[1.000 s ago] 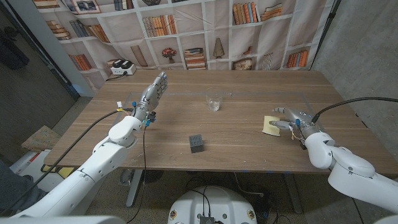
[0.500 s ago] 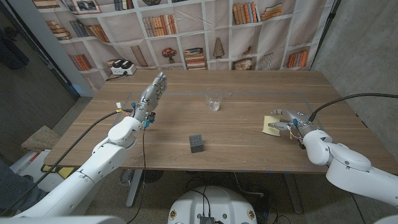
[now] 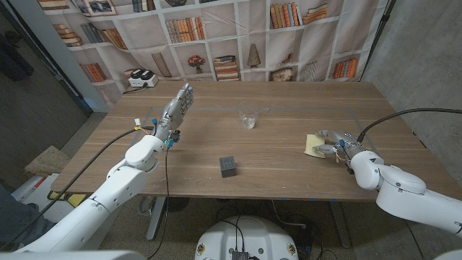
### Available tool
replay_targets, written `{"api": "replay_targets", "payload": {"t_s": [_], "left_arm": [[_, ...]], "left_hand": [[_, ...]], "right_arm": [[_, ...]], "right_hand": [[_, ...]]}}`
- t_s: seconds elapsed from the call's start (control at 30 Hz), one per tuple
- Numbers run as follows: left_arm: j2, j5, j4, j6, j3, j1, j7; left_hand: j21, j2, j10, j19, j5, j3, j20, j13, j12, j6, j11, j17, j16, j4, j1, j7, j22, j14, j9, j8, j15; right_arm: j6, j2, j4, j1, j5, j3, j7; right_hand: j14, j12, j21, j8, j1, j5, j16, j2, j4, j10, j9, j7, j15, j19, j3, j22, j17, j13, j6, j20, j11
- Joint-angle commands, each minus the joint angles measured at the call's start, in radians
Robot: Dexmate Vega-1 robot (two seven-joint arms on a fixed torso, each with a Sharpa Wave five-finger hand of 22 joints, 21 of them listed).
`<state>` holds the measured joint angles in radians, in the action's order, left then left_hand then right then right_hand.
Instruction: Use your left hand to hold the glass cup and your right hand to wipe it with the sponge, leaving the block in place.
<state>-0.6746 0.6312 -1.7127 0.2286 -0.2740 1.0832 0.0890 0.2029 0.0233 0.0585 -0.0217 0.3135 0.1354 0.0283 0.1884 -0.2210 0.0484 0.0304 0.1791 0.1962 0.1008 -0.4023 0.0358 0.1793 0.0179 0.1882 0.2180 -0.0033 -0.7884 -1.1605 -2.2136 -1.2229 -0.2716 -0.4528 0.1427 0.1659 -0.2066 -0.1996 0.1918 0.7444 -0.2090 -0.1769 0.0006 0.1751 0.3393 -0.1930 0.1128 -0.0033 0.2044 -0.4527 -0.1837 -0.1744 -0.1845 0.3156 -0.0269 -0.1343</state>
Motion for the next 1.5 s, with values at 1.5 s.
{"api": "replay_targets", "payload": {"t_s": [1.5], "left_arm": [[0.014,0.014,0.043,0.014,-0.004,-0.02,-0.019]], "left_hand": [[-0.002,-0.007,0.012,-0.004,-0.008,-0.012,-0.007,0.003,0.009,0.013,0.005,0.004,-0.006,0.003,-0.004,-0.005,0.002,0.009,0.004,-0.007,-0.004]], "right_arm": [[-0.031,0.095,0.09,0.084,-0.079,-0.144,0.17]], "right_hand": [[0.611,-0.116,-0.044,0.181,0.177,0.013,-0.049,0.035,-0.018,0.704,-0.016,0.112,-0.189,0.188,-0.056,-0.01,-0.011,-0.013,0.697,-0.011,-0.082]]}}
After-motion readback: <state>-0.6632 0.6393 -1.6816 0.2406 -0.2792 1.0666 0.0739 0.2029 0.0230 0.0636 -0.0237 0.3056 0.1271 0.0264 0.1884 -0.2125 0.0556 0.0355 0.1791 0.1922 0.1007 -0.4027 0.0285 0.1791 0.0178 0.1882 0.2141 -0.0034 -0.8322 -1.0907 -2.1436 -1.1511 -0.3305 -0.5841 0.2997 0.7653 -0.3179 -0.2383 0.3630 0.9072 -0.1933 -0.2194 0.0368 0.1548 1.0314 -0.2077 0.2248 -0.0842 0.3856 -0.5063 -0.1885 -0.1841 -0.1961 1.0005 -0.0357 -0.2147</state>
